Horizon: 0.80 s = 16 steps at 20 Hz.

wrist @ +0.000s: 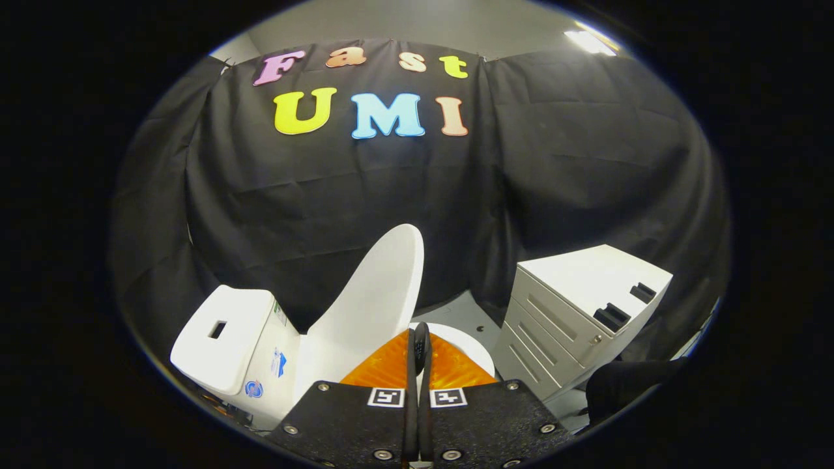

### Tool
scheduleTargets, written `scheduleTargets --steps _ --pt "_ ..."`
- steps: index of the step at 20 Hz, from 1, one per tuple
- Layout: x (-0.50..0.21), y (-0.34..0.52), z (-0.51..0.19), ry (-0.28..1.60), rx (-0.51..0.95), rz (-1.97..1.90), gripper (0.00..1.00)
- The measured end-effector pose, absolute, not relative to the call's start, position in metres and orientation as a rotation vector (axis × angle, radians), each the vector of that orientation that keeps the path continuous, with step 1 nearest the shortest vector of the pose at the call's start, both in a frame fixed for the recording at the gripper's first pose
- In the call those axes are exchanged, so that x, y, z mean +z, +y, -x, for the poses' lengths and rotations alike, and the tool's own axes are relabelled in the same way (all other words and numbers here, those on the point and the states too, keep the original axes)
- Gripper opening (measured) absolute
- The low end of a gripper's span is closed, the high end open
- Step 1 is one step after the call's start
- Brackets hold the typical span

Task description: Open the toilet lid.

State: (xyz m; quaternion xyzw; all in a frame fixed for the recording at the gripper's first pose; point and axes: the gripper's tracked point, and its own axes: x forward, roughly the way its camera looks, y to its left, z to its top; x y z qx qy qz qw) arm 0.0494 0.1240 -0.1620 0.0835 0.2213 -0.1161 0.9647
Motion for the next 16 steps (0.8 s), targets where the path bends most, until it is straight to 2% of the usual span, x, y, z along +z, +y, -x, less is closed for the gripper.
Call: scheduleTargets --steps 16 --pt "-0.091 0.222 -0.056 0.31 -0.082 -0.027 0.0"
